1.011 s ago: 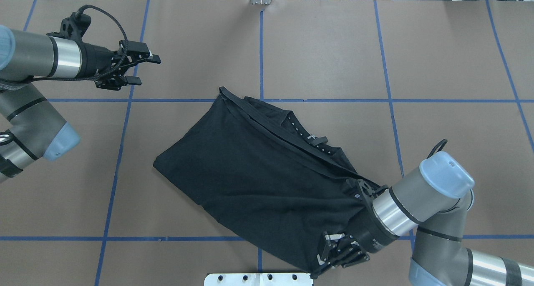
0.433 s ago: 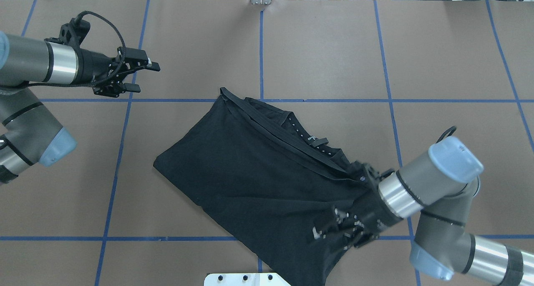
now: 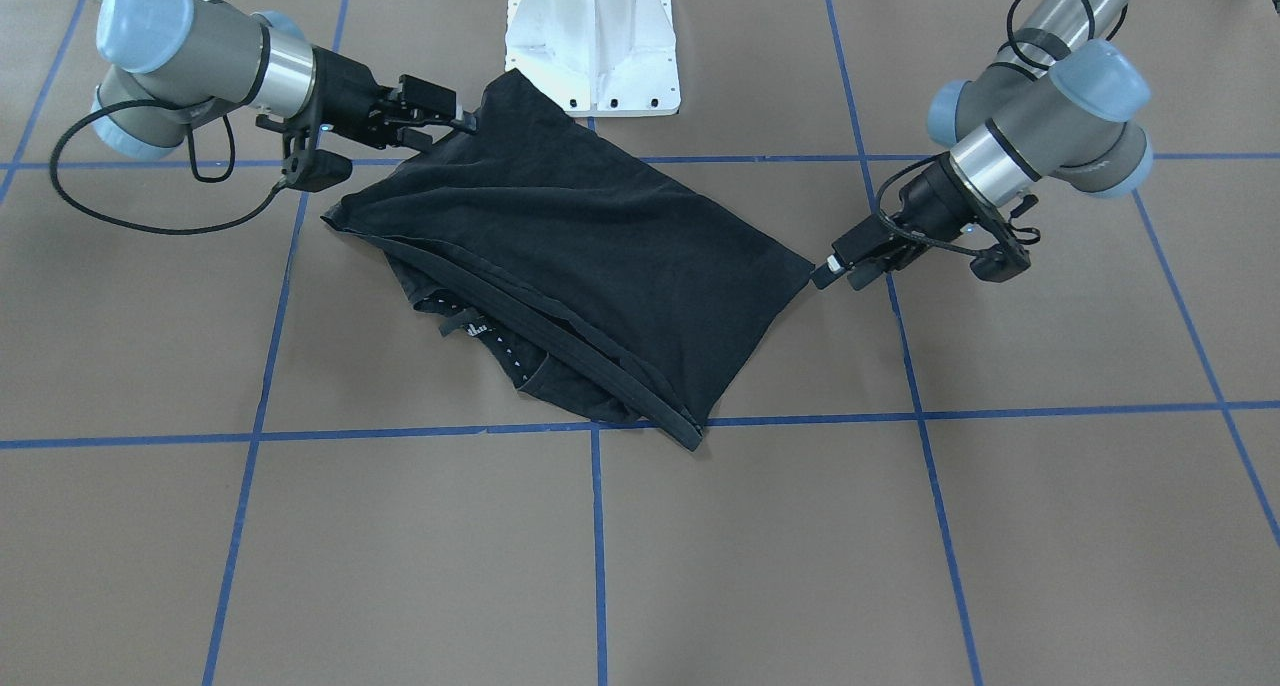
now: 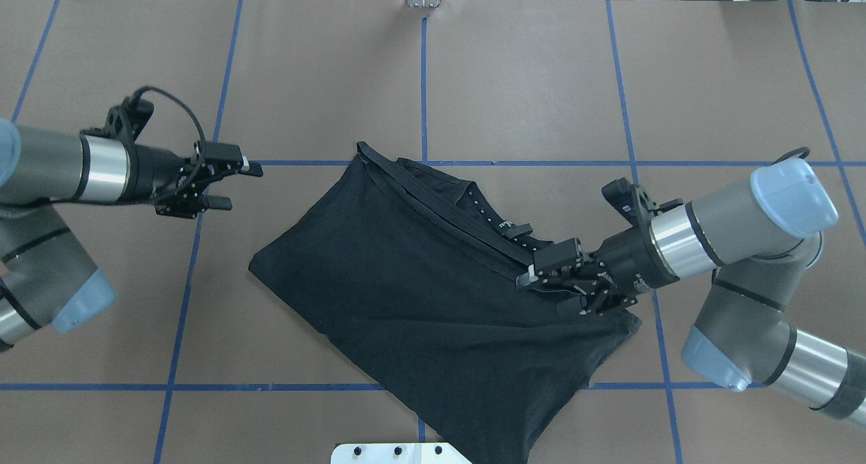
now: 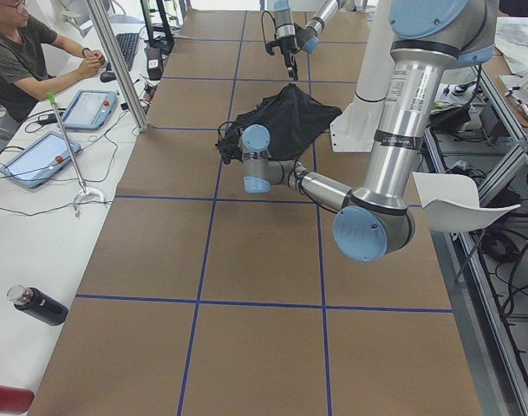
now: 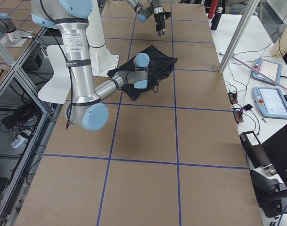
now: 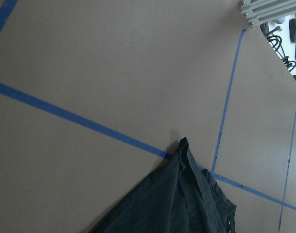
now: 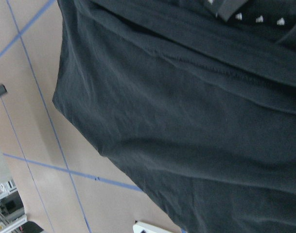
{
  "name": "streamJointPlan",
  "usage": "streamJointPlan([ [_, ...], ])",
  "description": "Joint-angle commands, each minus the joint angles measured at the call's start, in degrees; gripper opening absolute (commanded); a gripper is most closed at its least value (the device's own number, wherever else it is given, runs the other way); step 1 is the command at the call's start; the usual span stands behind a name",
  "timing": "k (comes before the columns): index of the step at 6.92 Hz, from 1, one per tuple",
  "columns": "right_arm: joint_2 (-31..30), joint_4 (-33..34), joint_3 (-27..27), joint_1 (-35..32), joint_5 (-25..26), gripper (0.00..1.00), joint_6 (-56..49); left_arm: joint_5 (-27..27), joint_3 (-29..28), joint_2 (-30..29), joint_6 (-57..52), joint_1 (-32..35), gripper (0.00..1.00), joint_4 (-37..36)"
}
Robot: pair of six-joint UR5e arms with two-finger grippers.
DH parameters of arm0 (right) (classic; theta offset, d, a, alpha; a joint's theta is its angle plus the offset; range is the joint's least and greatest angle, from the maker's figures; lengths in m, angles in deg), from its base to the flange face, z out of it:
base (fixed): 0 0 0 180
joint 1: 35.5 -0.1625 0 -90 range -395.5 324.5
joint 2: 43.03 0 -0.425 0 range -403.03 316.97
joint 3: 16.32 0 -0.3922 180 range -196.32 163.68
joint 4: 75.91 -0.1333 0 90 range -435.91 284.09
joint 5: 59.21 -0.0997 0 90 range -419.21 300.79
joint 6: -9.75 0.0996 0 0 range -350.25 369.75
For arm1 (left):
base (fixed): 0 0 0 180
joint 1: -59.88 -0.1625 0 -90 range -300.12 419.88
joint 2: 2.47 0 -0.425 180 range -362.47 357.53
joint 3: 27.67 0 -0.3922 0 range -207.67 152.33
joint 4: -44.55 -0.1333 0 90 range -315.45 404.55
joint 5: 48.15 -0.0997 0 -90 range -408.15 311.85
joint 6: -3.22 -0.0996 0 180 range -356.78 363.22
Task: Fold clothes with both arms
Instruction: 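Move the left gripper to the shirt's far corner while the right gripper holds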
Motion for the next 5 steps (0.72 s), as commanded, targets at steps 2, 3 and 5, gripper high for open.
streamJointPlan([
  [2,0.0,0.1,-0.2,-2.0,5.2,1.00,0.0,-6.4,-1.3,2.8,2.7,-8.8,0.99,3.9],
  [3,0.0,0.2,-0.1,-2.0,5.3,1.00,0.0,-6.5,-2.5,2.7,2.4,-8.8,0.99,4.0],
  [5,0.0,0.3,-0.5,-2.0,5.4,1.00,0.0,-6.5,-3.4,2.7,2.0,-8.9,0.98,4.0],
])
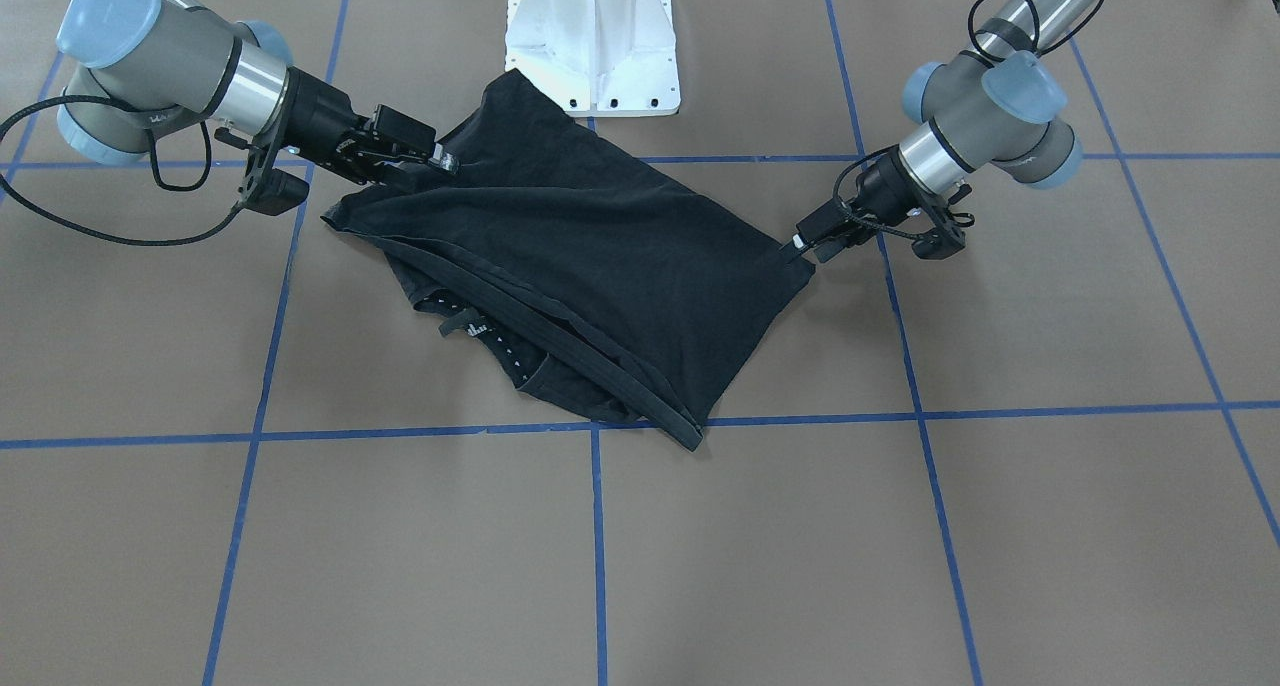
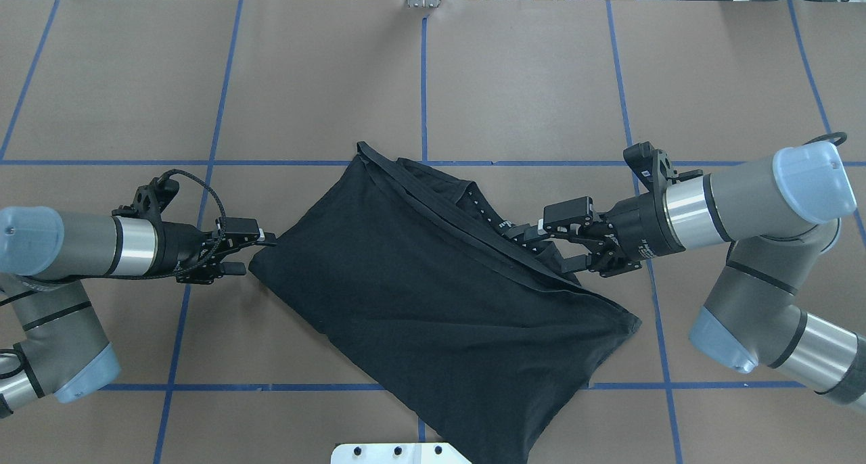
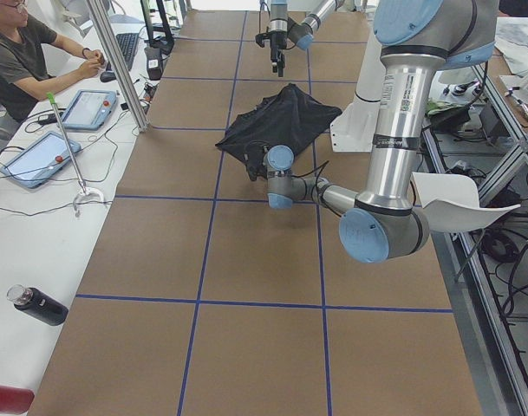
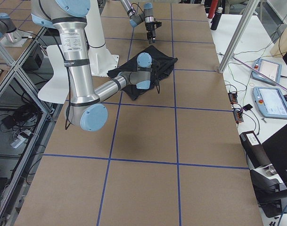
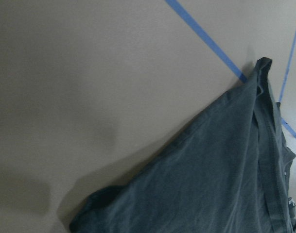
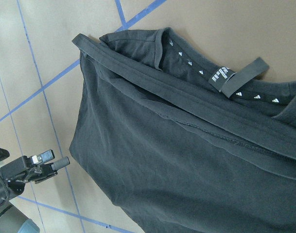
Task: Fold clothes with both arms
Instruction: 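Move the left gripper to the shirt's far corner while the right gripper holds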
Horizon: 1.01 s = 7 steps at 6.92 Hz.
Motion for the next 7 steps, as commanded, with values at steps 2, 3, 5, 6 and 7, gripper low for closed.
streamJointPlan([
  [2,0.0,0.0,-0.8,-0.3,0.2,1.00,0.0,-0.2,-1.8,-0.5,-0.2,-0.2,0.98,-0.1],
  [3,0.0,-0.1,-0.8,-0.5,0.2,1.00,0.0,-0.2,-1.9,-0.7,-0.2,-0.2,0.98,-0.2],
  [5,0.0,-0.1,-0.8,-0.5,0.1,1.00,0.0,-0.3,-2.1,-0.8,-0.2,-0.3,0.92,-0.2],
  [6,0.0,-0.1,-0.8,-0.6,0.1,1.00,0.0,-0.4,-2.1,-0.8,-0.2,-0.6,0.92,-0.2],
  [7,0.0,-0.2,-0.8,-0.6,0.0,1.00,0.0,-0.4,-2.1,-0.8,-0.2,-0.7,0.91,-0.2],
])
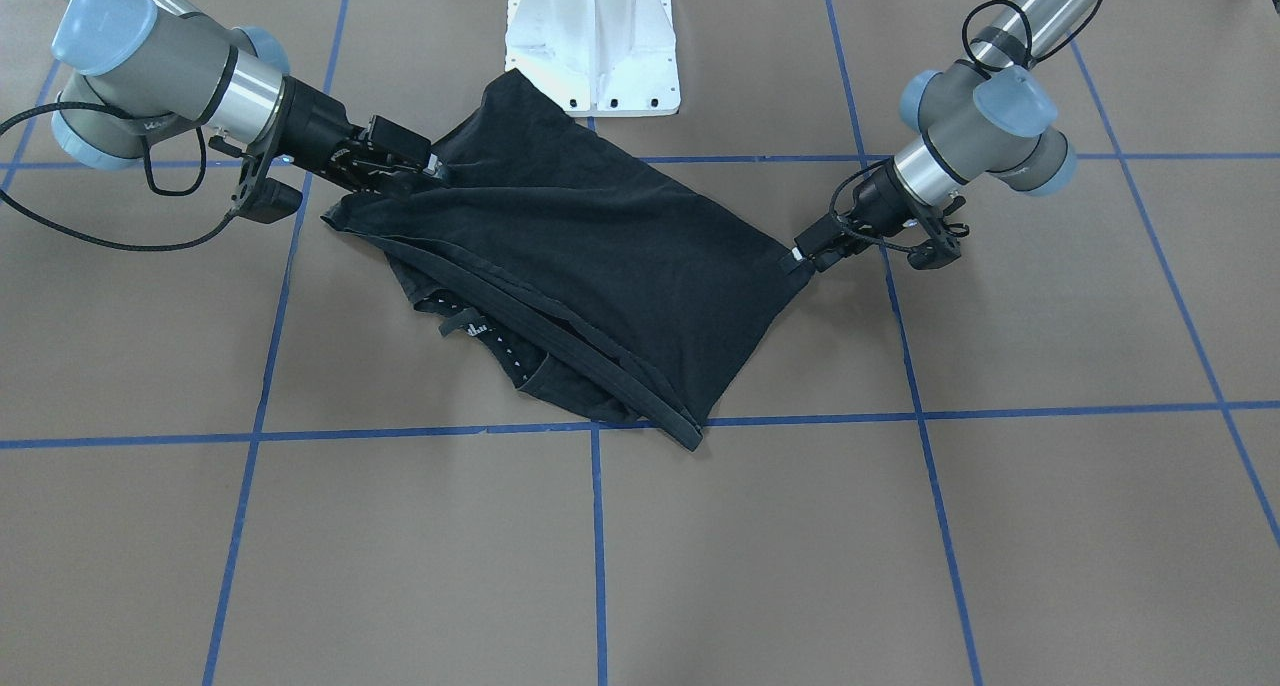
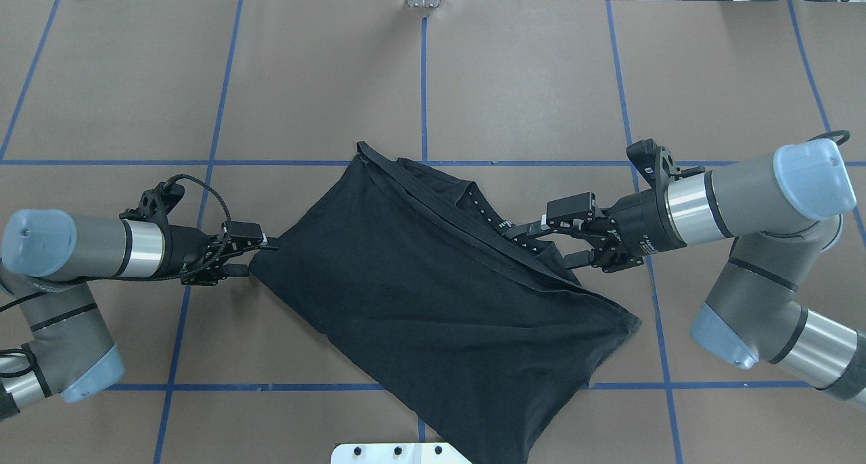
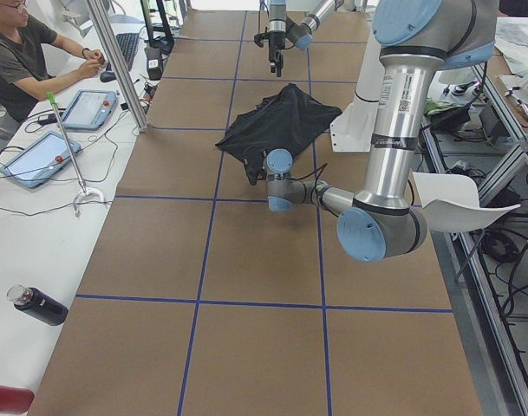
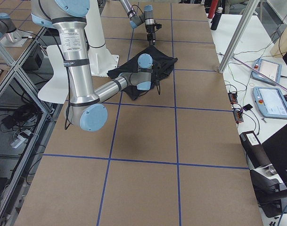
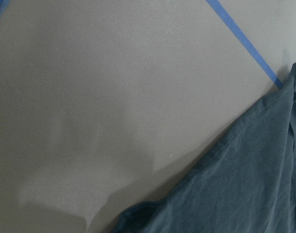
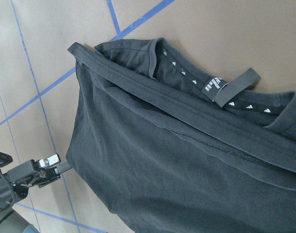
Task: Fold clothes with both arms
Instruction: 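Move the left gripper to the shirt's far corner while the right gripper holds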
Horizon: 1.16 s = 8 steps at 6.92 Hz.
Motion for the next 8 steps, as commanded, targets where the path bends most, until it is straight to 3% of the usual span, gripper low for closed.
streamJointPlan([
  [1,0.0,-0.1,0.0,0.0,-0.1,1.00,0.0,0.0,0.0,-0.1,0.1,-0.2,0.91,0.0],
  [5,0.0,0.0,0.0,-0.2,-0.1,1.00,0.0,-0.9,-0.1,-0.2,0.3,-1.0,0.90,0.0],
  [6,0.0,0.0,0.0,-0.2,-0.1,1.00,0.0,-0.9,-0.2,-0.4,0.5,-1.2,0.84,-0.1],
  [7,0.0,0.1,0.0,-0.3,-0.1,1.00,0.0,-0.9,-0.2,-0.6,0.6,-1.2,0.69,-0.2],
  [8,-0.1,0.1,0.0,-0.3,-0.1,1.00,0.0,-0.9,-0.1,-0.6,0.6,-1.2,0.32,-0.1],
])
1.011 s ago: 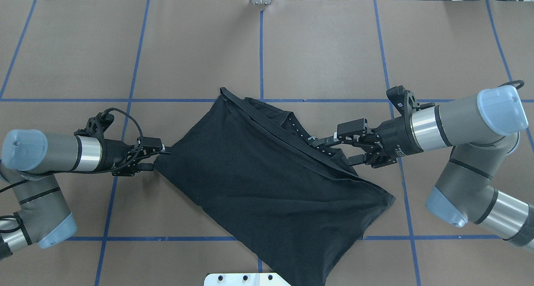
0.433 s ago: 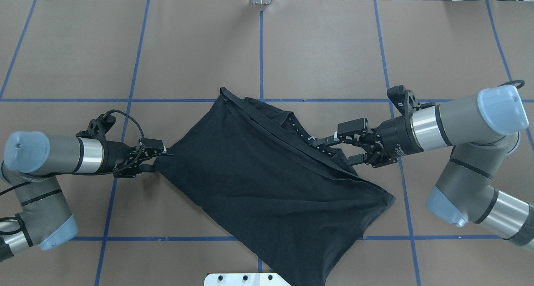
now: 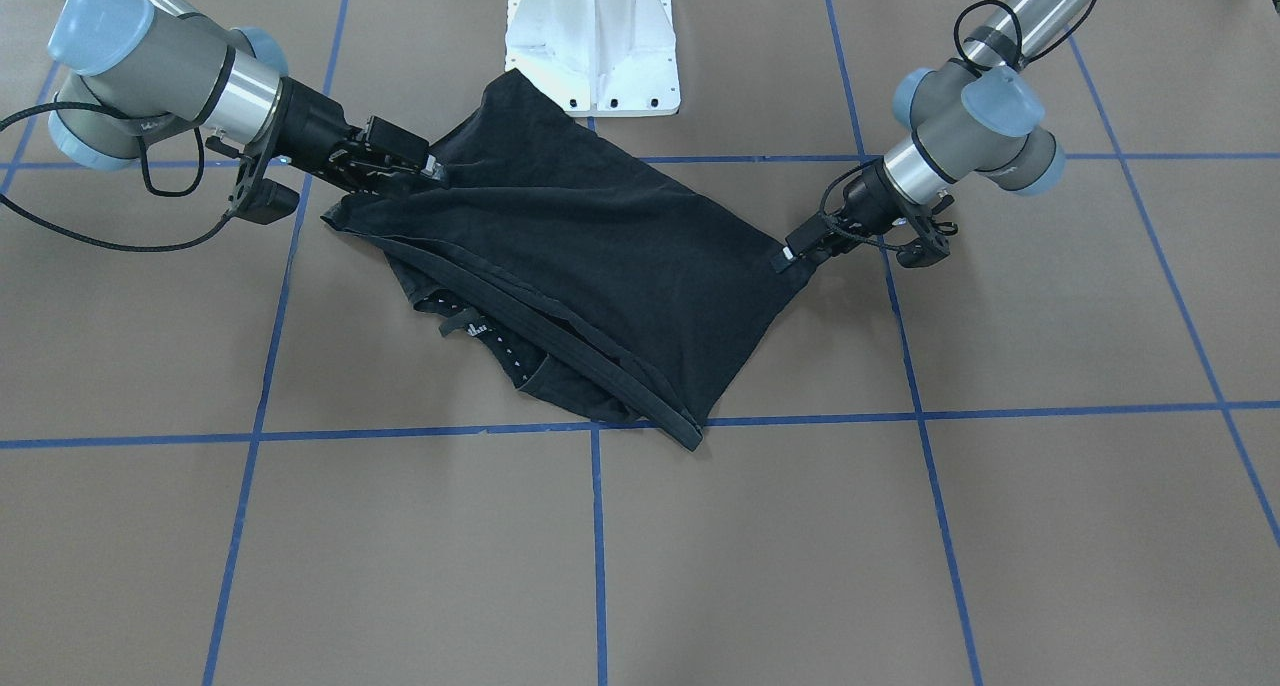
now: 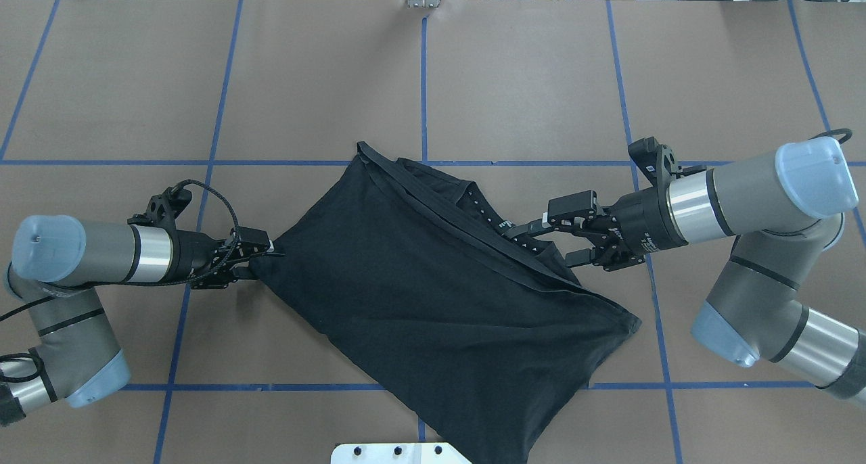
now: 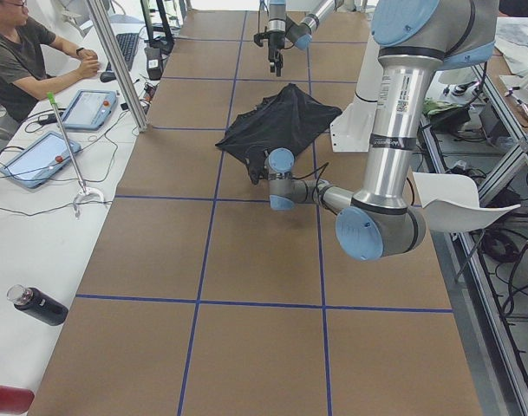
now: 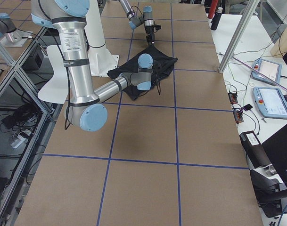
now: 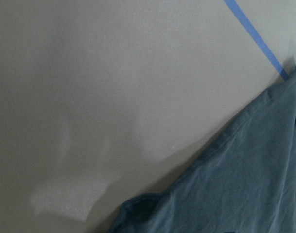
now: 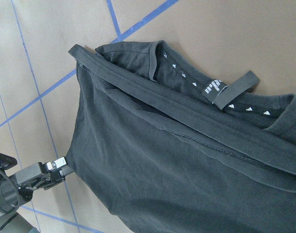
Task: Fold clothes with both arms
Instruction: 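Move the left gripper to the shirt's far corner while the right gripper holds, then pull the far corner away with the left gripper while the right gripper releases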
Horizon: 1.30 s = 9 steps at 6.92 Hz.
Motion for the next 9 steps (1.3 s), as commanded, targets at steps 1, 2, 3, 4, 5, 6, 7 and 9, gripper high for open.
streamJointPlan([
  [1,-0.1,0.0,-0.1,0.0,0.0,1.00,0.1,0.1,0.1,-0.1,0.1,0.0,0.00,-0.1],
  [2,-0.1,0.0,-0.4,-0.1,0.0,1.00,0.0,0.6,0.4,0.1,0.0,0.0,0.00,-0.1],
  [3,0.0,-0.1,-0.5,-0.2,0.0,1.00,0.0,0.9,0.8,0.2,0.0,0.3,0.00,-0.1],
  [4,0.0,-0.1,-0.5,-0.2,0.0,1.00,0.1,1.0,1.0,0.2,0.1,1.1,0.00,-0.1],
  [5,0.0,0.0,-0.5,-0.2,0.0,1.00,0.1,0.8,0.7,0.2,0.0,3.4,0.00,-0.6],
  [6,-0.1,-0.1,-0.8,-0.3,0.0,1.00,0.1,0.8,0.5,0.0,-0.4,6.5,0.00,-1.2],
  [7,-0.1,-0.1,-0.8,-0.5,0.1,1.00,0.1,0.8,0.4,-4.0,-0.8,10.1,0.00,-7.8],
  [9,-0.2,-0.1,-1.0,-0.8,0.1,1.00,0.1,-0.8,-6.3,-18.6,-1.7,12.6,0.00,-22.8],
])
